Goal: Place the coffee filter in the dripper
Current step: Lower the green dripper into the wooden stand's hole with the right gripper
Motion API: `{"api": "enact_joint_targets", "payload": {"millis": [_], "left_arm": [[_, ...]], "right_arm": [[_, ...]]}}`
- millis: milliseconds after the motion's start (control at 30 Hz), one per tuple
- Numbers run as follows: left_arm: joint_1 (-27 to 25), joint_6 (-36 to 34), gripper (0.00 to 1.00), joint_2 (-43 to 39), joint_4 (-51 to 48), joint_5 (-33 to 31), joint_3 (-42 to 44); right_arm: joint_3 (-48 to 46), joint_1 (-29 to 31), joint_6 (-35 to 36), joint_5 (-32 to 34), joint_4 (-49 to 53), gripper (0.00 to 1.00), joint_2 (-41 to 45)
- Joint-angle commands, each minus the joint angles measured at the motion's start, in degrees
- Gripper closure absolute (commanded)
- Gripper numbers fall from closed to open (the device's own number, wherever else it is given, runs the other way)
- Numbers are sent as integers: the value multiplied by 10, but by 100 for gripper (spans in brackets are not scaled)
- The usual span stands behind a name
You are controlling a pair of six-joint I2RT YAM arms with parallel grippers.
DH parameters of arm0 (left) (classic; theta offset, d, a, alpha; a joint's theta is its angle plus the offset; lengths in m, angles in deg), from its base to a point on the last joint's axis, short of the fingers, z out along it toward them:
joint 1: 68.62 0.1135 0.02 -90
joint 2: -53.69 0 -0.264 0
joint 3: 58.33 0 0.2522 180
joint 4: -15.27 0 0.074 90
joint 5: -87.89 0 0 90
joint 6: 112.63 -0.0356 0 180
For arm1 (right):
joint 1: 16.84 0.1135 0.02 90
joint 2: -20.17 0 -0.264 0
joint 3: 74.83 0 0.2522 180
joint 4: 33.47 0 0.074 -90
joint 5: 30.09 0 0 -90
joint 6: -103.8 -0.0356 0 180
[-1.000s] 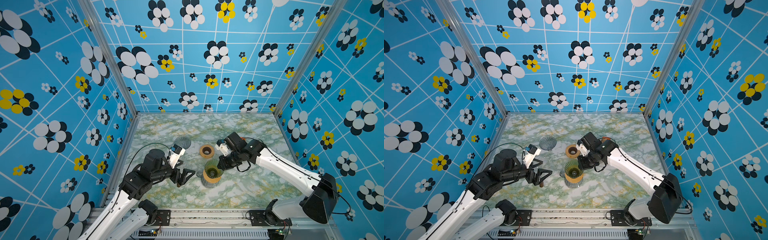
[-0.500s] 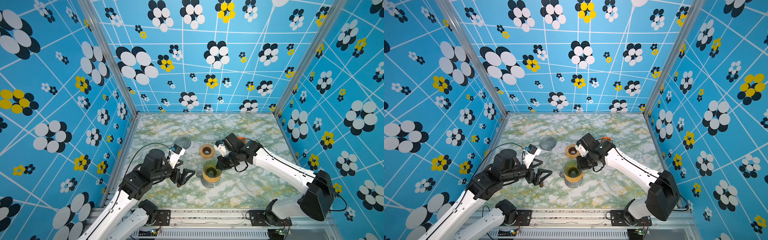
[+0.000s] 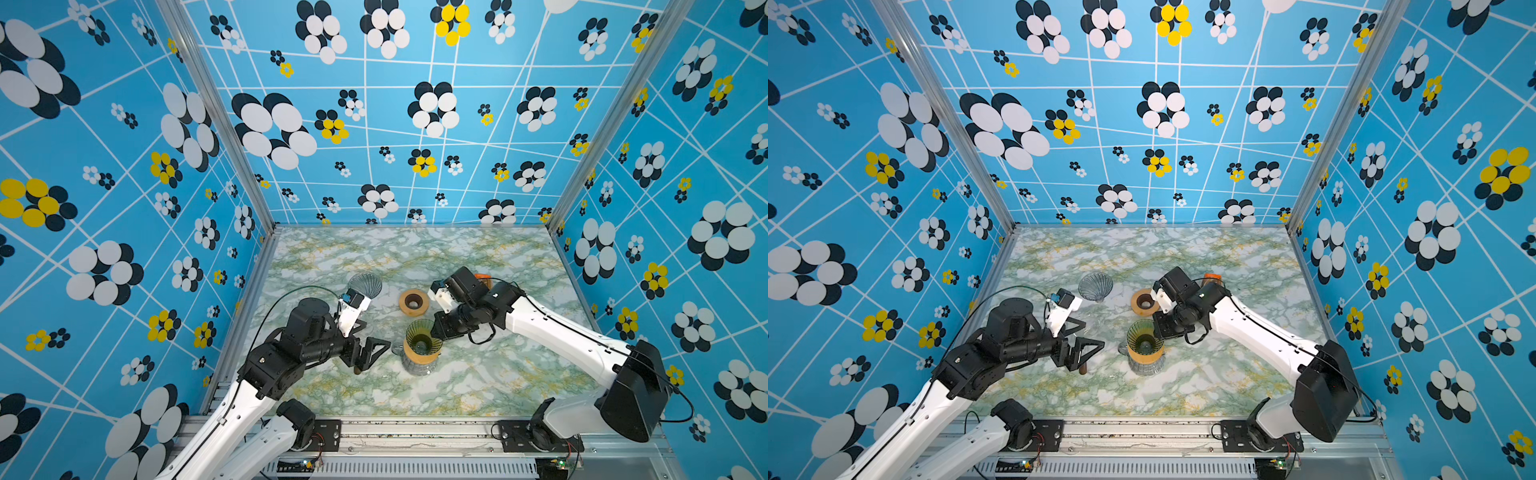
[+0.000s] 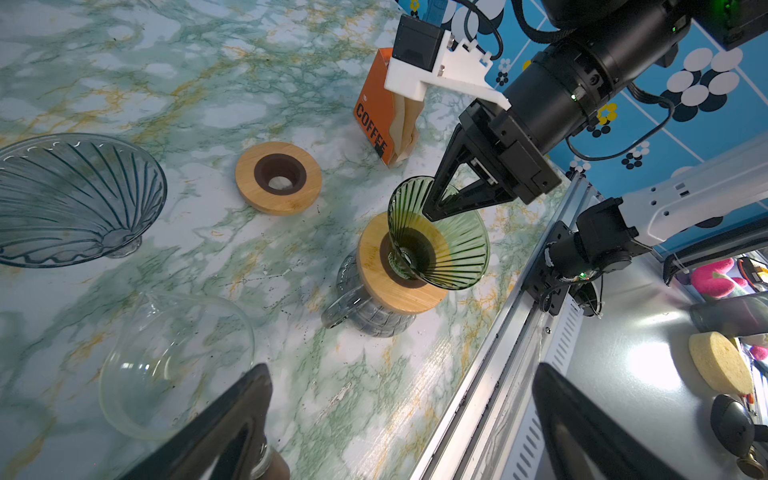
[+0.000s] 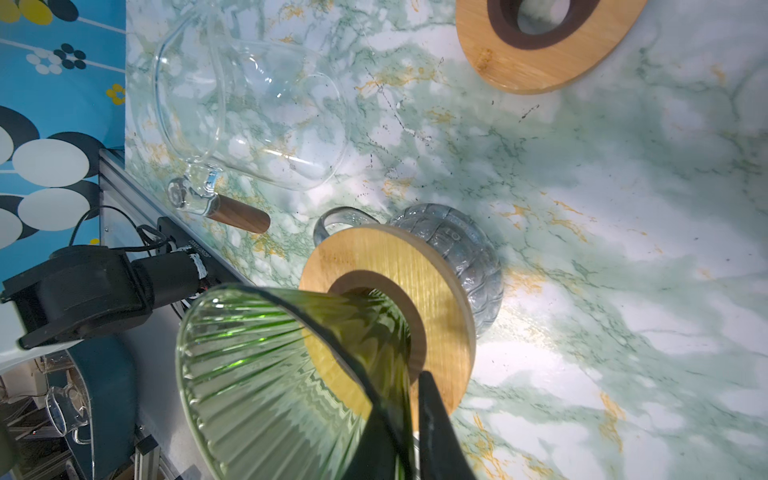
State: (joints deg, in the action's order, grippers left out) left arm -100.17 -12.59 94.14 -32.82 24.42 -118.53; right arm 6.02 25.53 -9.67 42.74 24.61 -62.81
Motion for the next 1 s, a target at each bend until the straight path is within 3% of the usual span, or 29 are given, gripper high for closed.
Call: {"api": "enact_joint_targets", "payload": {"millis": [0,400,967], "left_arm": [[4,2,1,2,-1,4,5],[3,3,1,2,-2,3,5],[4,2,1,4,-2,4,4]], "right_arm": [[-7,4,-11,9,4,86,18],[9,3,-16,12,22,93,14],[31,3,-19,27,53,94,1]]}}
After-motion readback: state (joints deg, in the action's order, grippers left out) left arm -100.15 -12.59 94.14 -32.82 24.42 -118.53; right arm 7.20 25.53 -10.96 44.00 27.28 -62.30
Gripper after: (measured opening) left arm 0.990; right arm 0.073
